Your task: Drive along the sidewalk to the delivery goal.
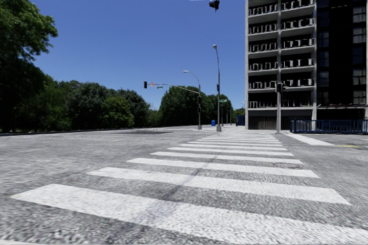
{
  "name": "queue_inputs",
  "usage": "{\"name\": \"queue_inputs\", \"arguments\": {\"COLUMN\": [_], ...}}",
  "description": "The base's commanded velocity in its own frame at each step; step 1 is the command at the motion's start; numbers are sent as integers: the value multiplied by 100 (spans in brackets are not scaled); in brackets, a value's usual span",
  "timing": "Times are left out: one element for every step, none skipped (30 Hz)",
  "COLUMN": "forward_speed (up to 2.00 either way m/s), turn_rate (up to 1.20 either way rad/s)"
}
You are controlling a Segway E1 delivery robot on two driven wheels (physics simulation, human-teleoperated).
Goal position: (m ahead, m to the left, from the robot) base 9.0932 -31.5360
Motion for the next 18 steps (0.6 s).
{"name": "queue_inputs", "arguments": {"forward_speed": [163,160,153,140,135,135,134,133,133,131,131,130,129,129,129,127,127,126], "turn_rate": [-89,-89,-83,-76,-69,-69,-63,-60,-54,-52,-52,-50,-44,0,0,0,0,0]}}
